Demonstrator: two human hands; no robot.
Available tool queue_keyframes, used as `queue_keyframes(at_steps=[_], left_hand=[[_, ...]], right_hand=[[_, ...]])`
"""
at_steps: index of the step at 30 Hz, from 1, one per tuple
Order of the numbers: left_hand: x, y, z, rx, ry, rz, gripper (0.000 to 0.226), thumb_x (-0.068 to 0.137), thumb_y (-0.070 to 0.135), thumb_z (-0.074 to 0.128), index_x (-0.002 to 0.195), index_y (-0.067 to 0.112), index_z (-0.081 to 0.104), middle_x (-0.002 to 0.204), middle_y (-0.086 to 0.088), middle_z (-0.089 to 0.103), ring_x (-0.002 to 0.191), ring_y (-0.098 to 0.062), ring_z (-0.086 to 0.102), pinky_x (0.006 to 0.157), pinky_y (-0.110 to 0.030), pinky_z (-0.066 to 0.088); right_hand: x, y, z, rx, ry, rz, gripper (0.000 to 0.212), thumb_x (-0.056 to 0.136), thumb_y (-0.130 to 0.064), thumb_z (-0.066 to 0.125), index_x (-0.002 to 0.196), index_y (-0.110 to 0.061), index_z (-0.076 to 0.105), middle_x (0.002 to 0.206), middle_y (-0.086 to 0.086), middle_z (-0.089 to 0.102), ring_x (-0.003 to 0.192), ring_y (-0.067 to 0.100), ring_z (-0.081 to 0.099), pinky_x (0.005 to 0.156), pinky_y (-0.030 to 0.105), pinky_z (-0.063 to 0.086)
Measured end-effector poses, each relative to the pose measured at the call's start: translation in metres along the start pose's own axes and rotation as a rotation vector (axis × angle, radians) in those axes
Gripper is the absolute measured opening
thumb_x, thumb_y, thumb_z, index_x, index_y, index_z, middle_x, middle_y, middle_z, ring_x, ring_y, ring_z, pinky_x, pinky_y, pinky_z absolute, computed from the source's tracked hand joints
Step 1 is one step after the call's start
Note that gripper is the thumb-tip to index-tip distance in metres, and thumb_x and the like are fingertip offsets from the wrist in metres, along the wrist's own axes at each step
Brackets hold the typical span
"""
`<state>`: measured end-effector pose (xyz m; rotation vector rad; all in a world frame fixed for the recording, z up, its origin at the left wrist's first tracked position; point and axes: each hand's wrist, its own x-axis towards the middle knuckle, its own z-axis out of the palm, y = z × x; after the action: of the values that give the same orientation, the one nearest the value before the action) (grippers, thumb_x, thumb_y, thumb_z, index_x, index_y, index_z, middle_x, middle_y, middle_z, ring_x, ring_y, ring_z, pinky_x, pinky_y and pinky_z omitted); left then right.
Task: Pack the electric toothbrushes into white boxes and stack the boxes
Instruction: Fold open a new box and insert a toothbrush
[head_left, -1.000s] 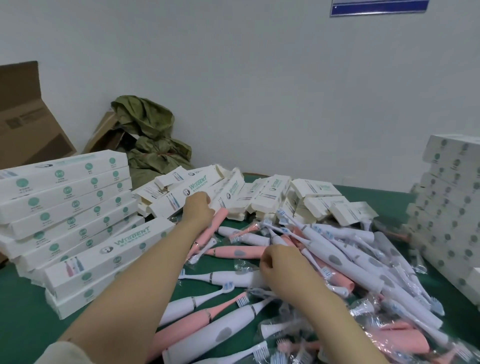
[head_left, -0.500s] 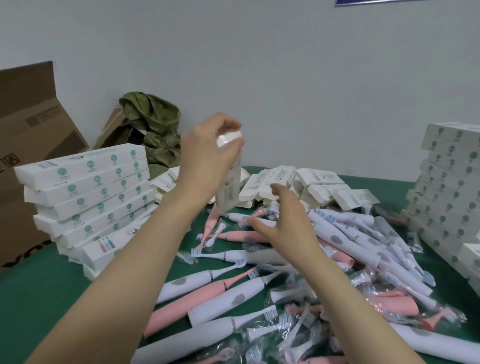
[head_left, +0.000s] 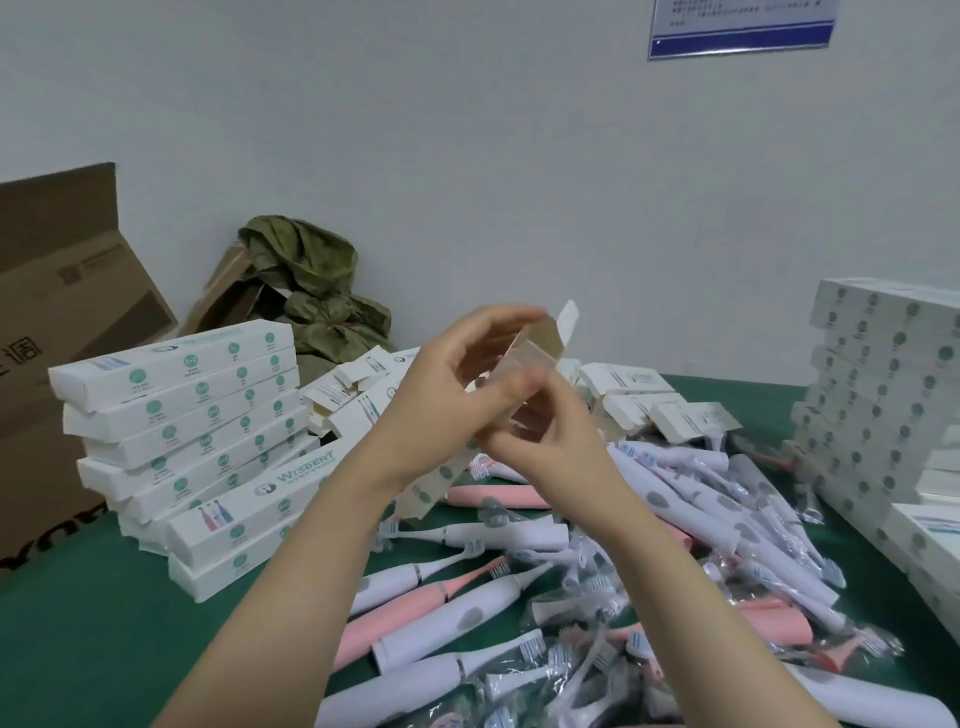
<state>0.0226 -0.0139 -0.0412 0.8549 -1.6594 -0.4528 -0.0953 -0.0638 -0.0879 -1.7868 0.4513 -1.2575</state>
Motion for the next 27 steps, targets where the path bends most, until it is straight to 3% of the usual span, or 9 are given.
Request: queue_keyframes(at_steps=[3, 5, 8, 11, 13, 17, 20, 23, 27], left_hand=[[-0.002, -0.011, 0.006, 0.006, 0.047, -0.03, 0.033, 0.079, 0.022, 0.068, 0.111, 0.027, 0.063, 0.112, 0.004, 0.066, 0.107, -0.019, 0.06, 0.096, -0.042, 0.048], [-0.003, -0.016, 0.015, -0.016, 0.116, -0.006, 0.04, 0.074, 0.015, 0.072, 0.112, 0.022, 0.061, 0.109, 0.008, 0.065, 0.106, -0.013, 0.06, 0.093, -0.031, 0.049], [-0.002, -0.021, 0.031, -0.098, 0.218, 0.012, 0.05, 0.069, 0.004, 0.073, 0.111, 0.024, 0.056, 0.108, 0.007, 0.062, 0.106, -0.008, 0.059, 0.091, -0.021, 0.046], [0.002, -0.02, 0.046, -0.036, 0.311, 0.048, 0.039, 0.07, 0.011, 0.072, 0.104, 0.027, 0.06, 0.107, -0.002, 0.061, 0.102, -0.012, 0.06, 0.09, -0.025, 0.047], [0.006, -0.017, 0.055, 0.076, 0.362, 0.077, 0.026, 0.069, 0.02, 0.07, 0.093, 0.027, 0.063, 0.1, 0.0, 0.061, 0.093, -0.01, 0.059, 0.082, -0.021, 0.047], [0.009, -0.014, 0.067, 0.134, 0.45, 0.062, 0.012, 0.071, 0.02, 0.063, 0.076, 0.029, 0.057, 0.096, 0.009, 0.056, 0.086, -0.001, 0.055, 0.076, -0.018, 0.043], [0.0, -0.023, 0.064, 0.068, 0.379, 0.059, 0.033, 0.071, 0.016, 0.068, 0.1, 0.025, 0.056, 0.108, 0.006, 0.056, 0.106, -0.006, 0.055, 0.089, -0.02, 0.043], [-0.011, -0.032, 0.057, 0.08, 0.327, -0.06, 0.069, 0.066, 0.027, 0.079, 0.123, 0.04, 0.044, 0.125, 0.017, 0.049, 0.121, 0.0, 0.044, 0.093, -0.015, 0.042], [-0.017, -0.035, 0.052, 0.088, 0.417, -0.035, 0.055, 0.07, 0.02, 0.083, 0.112, 0.042, 0.056, 0.112, 0.016, 0.062, 0.11, 0.0, 0.054, 0.087, -0.013, 0.043]], right_hand=[[-0.002, 0.001, -0.007, 0.056, -0.097, 0.081, 0.036, 0.075, 0.01, 0.06, 0.101, -0.014, 0.056, 0.081, -0.018, 0.068, 0.081, -0.004, 0.065, 0.067, 0.012, 0.049], [-0.002, -0.007, -0.016, 0.038, -0.143, 0.148, 0.035, 0.075, 0.01, 0.054, 0.099, -0.015, 0.055, 0.073, -0.015, 0.067, 0.074, -0.004, 0.062, 0.063, 0.012, 0.048], [0.007, -0.022, -0.034, 0.219, -0.036, 0.239, 0.048, 0.078, 0.012, 0.04, 0.12, -0.003, 0.056, 0.105, 0.015, 0.068, 0.098, 0.024, 0.065, 0.08, 0.03, 0.053], [0.012, -0.039, -0.048, 0.398, 0.089, 0.238, 0.031, 0.095, -0.011, 0.038, 0.117, -0.01, 0.06, 0.105, 0.006, 0.069, 0.093, 0.019, 0.064, 0.077, 0.026, 0.05], [0.01, -0.046, -0.048, 0.33, 0.09, 0.211, 0.033, 0.101, -0.028, 0.035, 0.119, -0.019, 0.061, 0.112, 0.001, 0.066, 0.1, 0.013, 0.064, 0.078, 0.023, 0.05], [0.006, -0.048, -0.029, -0.036, 0.128, 0.108, 0.033, 0.103, -0.024, 0.034, 0.13, -0.027, 0.053, 0.126, -0.009, 0.057, 0.117, 0.002, 0.054, 0.102, 0.028, 0.043], [0.007, -0.044, -0.025, -0.167, 0.234, 0.039, 0.036, 0.102, -0.018, 0.032, 0.13, -0.021, 0.054, 0.121, -0.004, 0.06, 0.109, 0.008, 0.056, 0.095, 0.03, 0.045], [0.008, -0.04, -0.027, -0.118, 0.294, 0.058, 0.033, 0.101, -0.018, 0.033, 0.121, -0.026, 0.057, 0.112, -0.006, 0.067, 0.104, 0.011, 0.062, 0.093, 0.039, 0.051], [0.007, -0.039, -0.023, -0.179, 0.225, -0.007, 0.029, 0.1, -0.021, 0.036, 0.108, -0.036, 0.06, 0.105, -0.009, 0.067, 0.099, 0.017, 0.064, 0.088, 0.049, 0.051]])
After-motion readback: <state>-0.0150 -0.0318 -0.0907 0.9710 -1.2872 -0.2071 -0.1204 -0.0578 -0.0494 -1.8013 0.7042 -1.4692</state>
